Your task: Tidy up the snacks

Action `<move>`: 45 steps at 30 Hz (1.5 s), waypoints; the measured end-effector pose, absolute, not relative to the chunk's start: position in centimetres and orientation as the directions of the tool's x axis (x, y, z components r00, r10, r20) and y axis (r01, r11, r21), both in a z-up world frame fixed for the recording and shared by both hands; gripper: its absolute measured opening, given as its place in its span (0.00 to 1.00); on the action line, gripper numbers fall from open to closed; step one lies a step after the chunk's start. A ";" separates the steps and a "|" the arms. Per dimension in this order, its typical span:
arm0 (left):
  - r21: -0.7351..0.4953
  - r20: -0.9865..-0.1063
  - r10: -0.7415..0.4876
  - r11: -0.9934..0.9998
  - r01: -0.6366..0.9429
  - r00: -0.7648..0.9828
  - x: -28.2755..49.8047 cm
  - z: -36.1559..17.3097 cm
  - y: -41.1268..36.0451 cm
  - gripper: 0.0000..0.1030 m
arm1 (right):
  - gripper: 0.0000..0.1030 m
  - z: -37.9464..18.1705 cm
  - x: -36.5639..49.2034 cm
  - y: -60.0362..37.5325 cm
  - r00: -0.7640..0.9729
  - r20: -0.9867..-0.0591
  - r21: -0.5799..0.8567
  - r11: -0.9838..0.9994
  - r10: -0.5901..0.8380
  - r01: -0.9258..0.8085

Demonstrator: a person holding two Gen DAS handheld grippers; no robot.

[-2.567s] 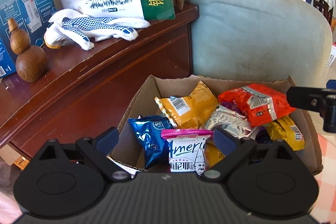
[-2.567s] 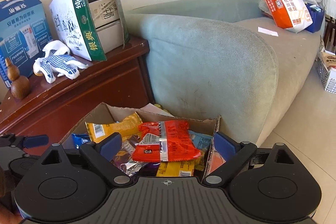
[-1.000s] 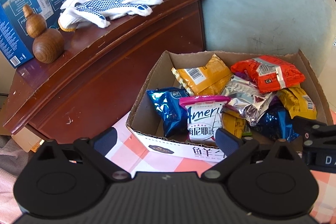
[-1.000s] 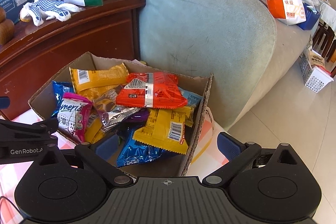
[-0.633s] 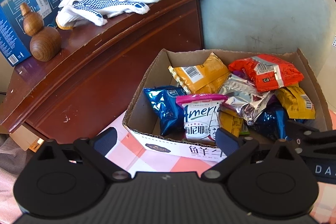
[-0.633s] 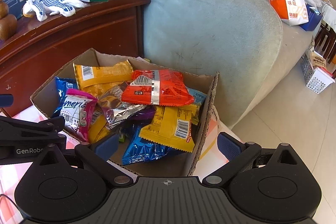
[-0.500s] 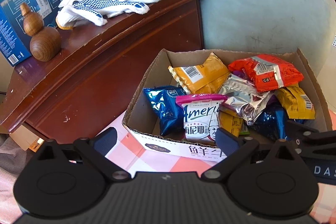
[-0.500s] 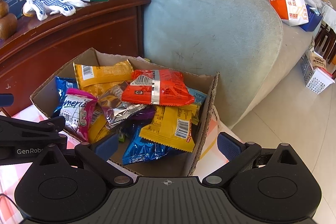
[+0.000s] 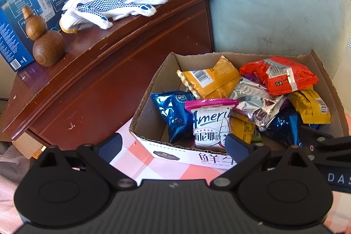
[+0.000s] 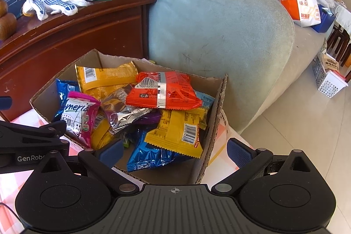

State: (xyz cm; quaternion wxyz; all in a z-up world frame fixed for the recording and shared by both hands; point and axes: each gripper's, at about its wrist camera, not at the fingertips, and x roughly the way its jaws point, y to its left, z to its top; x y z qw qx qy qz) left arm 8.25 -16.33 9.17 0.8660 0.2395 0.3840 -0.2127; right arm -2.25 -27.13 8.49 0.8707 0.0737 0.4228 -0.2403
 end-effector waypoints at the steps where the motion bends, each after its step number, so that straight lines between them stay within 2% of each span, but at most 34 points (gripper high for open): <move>1: 0.253 -0.766 -0.184 0.794 0.552 0.616 8.2 9.2 -16.3 0.96 | 0.98 8.5 -2.2 -27.1 0.527 -0.772 -0.075 0.874 -0.356 0.481; 45: 0.317 -0.736 -0.129 0.803 0.506 0.665 5.6 10.4 -13.4 0.95 | 0.98 9.5 -3.6 -23.8 0.549 -0.756 -0.120 0.899 -0.358 0.421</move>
